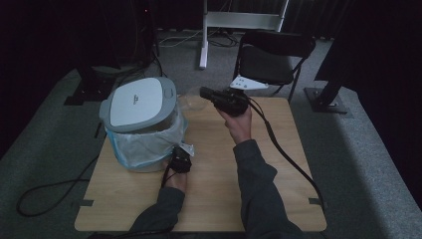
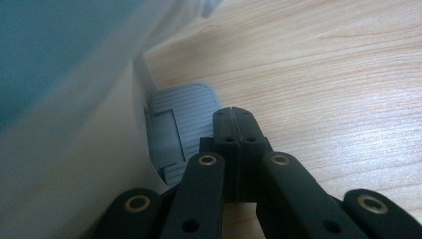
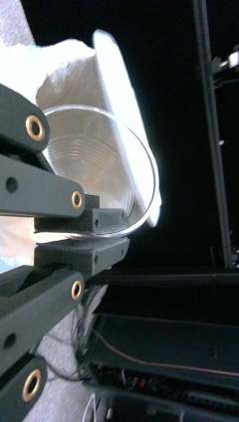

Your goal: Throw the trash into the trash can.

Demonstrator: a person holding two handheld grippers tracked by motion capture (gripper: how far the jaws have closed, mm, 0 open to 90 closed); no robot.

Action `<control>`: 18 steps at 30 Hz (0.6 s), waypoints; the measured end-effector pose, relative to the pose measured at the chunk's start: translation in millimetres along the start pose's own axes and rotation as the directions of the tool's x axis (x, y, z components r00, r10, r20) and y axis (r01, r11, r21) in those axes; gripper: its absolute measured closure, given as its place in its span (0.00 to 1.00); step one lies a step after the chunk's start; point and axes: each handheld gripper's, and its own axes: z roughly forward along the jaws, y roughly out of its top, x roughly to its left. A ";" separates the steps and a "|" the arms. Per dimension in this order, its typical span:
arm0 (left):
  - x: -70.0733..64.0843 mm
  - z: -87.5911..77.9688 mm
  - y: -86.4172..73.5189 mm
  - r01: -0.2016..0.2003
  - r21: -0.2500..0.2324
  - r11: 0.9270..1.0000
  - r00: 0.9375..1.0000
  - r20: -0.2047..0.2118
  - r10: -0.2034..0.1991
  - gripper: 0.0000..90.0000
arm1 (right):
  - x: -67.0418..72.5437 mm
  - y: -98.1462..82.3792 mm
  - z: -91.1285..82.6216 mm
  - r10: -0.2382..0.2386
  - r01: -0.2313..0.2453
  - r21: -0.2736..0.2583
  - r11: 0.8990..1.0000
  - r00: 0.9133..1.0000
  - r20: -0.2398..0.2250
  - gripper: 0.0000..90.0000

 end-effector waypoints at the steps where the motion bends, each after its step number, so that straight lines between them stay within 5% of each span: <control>1: 0.6 -0.2 0.2 -0.012 0.001 1.000 1.000 0.000 0.012 1.00 | 0.5 0.6 -0.3 0.009 -0.009 -0.010 1.000 1.000 -0.009 0.95; 14: 0.7 -0.5 -0.1 0.003 -0.005 1.000 1.000 0.001 -0.003 1.00 | -0.1 -6.5 8.2 0.090 -0.095 -0.055 0.994 0.993 -0.082 0.96; 15: 2.8 -0.9 0.7 -0.033 -0.004 0.999 0.999 0.003 0.033 1.00 | -0.1 -7.3 8.9 0.094 -0.099 -0.057 0.993 0.992 -0.086 0.96; 18: 2.7 -1.2 0.6 -0.029 -0.005 1.000 1.000 0.000 0.029 1.00 | 0.7 -8.8 10.4 0.095 -0.099 -0.052 0.994 0.992 -0.089 0.96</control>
